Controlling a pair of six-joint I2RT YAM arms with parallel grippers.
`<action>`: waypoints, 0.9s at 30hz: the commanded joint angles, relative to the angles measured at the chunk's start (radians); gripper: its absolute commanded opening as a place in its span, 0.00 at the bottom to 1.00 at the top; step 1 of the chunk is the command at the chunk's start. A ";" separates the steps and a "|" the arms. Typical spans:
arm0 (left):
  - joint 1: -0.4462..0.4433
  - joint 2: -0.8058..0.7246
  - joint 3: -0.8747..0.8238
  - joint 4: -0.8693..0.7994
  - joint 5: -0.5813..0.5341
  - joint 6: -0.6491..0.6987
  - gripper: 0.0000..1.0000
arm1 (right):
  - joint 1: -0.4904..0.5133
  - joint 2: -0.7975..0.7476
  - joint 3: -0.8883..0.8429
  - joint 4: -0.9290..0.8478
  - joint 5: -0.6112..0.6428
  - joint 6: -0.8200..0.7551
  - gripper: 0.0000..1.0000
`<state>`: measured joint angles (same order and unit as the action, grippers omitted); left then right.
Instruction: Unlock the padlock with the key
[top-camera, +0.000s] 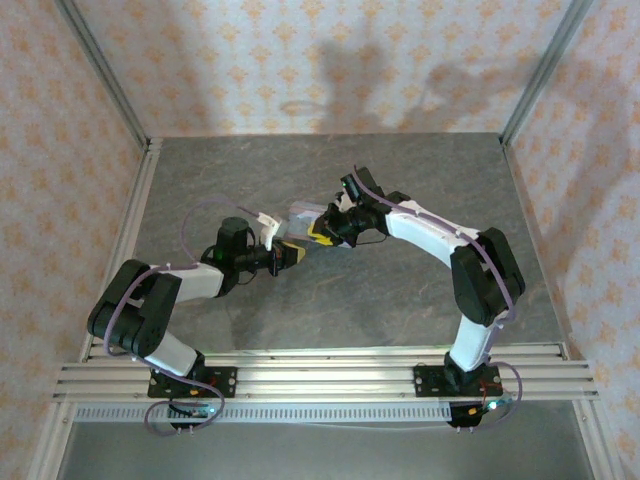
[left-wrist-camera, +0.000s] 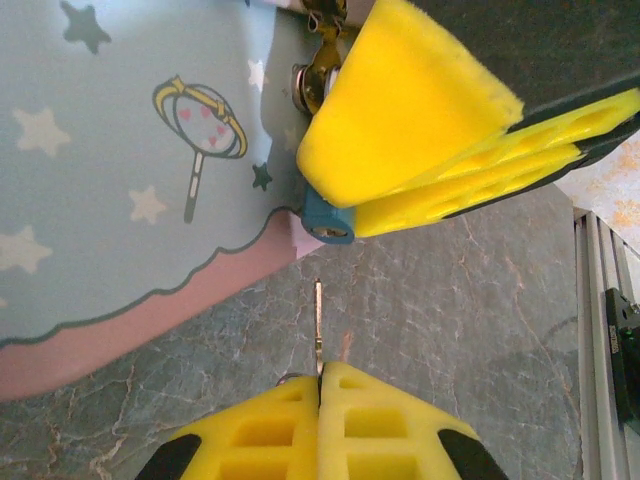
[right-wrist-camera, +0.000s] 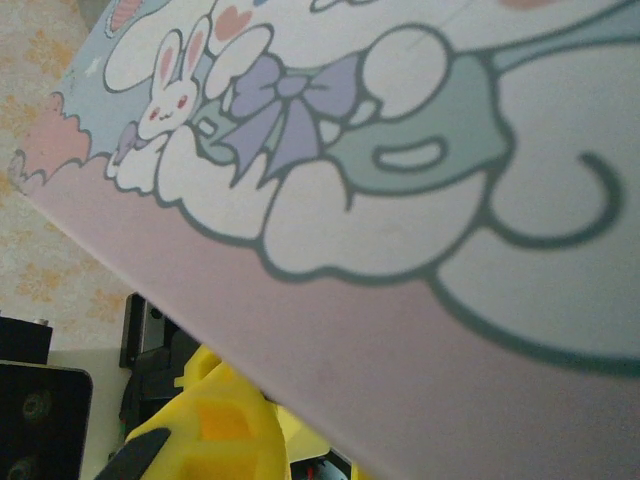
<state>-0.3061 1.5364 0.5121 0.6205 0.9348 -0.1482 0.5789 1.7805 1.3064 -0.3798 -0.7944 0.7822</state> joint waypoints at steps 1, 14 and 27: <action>-0.002 -0.019 0.022 0.056 0.004 0.006 0.00 | -0.007 -0.050 0.004 0.010 -0.037 -0.026 0.00; 0.007 -0.038 0.026 0.078 0.019 -0.019 0.00 | -0.008 -0.048 0.002 0.007 -0.048 -0.033 0.00; 0.007 -0.044 0.032 0.059 0.024 -0.014 0.00 | -0.008 -0.051 0.000 0.013 -0.063 -0.029 0.00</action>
<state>-0.3058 1.5116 0.5156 0.6479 0.9386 -0.1596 0.5747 1.7805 1.3060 -0.3866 -0.8272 0.7731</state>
